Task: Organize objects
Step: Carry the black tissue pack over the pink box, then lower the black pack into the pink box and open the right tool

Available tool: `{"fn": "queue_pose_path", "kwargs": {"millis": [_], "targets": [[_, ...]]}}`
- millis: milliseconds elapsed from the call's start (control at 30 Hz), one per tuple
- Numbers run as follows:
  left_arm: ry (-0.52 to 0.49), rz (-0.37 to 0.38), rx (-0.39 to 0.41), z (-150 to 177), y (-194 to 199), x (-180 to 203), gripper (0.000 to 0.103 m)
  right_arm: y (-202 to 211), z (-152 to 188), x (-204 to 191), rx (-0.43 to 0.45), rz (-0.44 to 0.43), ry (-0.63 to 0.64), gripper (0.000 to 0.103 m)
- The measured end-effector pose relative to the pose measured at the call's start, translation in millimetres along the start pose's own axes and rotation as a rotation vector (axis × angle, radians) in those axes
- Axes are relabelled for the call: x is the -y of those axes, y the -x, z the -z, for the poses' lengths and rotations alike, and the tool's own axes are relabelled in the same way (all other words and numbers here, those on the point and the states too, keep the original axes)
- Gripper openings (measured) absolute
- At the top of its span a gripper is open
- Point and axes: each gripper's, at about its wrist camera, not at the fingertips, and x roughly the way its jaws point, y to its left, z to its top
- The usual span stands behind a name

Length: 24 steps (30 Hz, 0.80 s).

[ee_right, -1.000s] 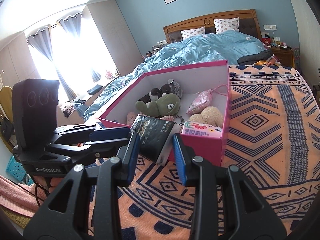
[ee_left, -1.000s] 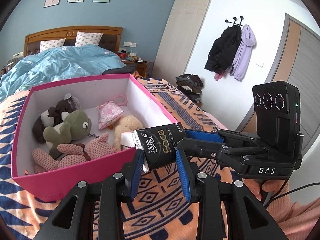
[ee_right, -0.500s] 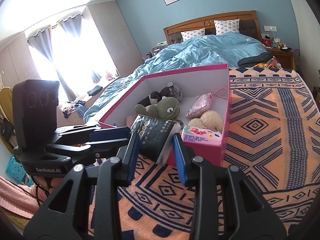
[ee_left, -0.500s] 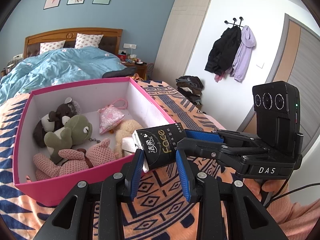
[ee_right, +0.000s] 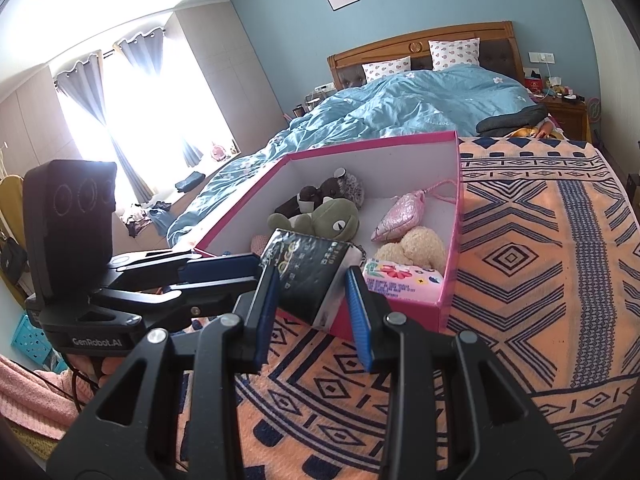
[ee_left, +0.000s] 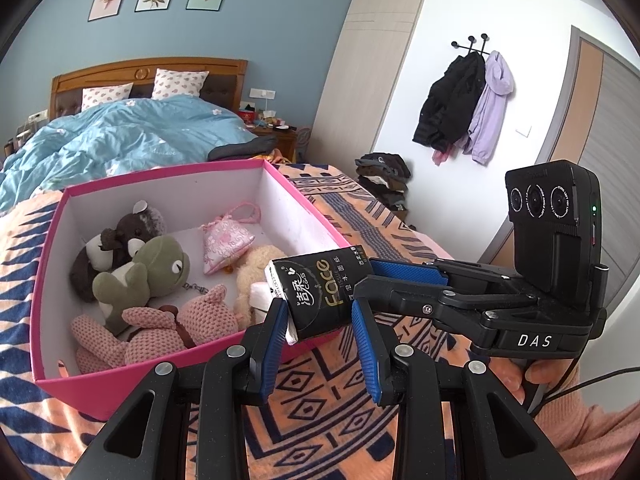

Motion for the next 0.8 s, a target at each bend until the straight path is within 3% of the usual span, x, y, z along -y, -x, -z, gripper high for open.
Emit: {"fn": "queue_pose_path", "kwargs": {"millis": [800], "targets": [[0.020,-0.002,0.000,-6.7,-4.6,-8.4,0.033,-7.5,-8.6,2.7,-0.009,0.007,0.008,0.037]]}}
